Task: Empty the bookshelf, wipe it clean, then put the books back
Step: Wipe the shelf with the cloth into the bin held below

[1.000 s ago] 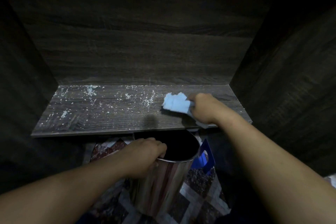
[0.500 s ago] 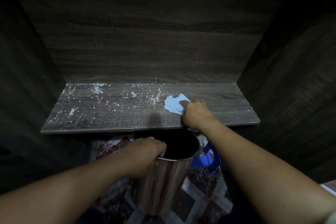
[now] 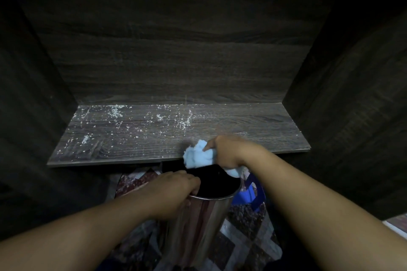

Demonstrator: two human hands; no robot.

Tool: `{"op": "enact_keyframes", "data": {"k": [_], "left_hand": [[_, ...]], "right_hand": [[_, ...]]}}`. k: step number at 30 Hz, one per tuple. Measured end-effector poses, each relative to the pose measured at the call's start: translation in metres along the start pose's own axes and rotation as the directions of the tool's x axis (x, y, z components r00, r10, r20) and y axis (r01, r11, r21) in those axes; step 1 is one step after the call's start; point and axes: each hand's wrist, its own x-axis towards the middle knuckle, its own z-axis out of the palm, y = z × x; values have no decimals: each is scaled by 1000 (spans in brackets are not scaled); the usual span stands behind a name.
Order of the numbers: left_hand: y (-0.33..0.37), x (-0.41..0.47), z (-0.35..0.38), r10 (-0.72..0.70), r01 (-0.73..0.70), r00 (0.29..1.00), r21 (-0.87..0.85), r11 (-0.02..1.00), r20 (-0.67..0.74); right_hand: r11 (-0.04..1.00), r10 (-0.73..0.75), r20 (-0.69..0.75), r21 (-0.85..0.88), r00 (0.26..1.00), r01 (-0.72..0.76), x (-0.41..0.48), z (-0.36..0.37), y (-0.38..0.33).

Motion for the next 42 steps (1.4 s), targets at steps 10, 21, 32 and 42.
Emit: {"op": "enact_keyframes", "data": {"k": [10,21,32,42], "left_hand": [[5,10,-2,30,-30,999,3,1000,-29],[19,33,-2,39,-39,999,52,998,1],[21,37,3,50,-49,999,73,996,-9],[20,39,3,44,-46,999,70,996,18]], "right_hand": [[841,347,-258,510,902,-178,-21,-8,58],[964,190,-202,222,961,-144,-5,30,36],[834,321,-472,552,821,-9,-49,2,48],[910,253,-596,415,762,22,-46,9,39]]}}
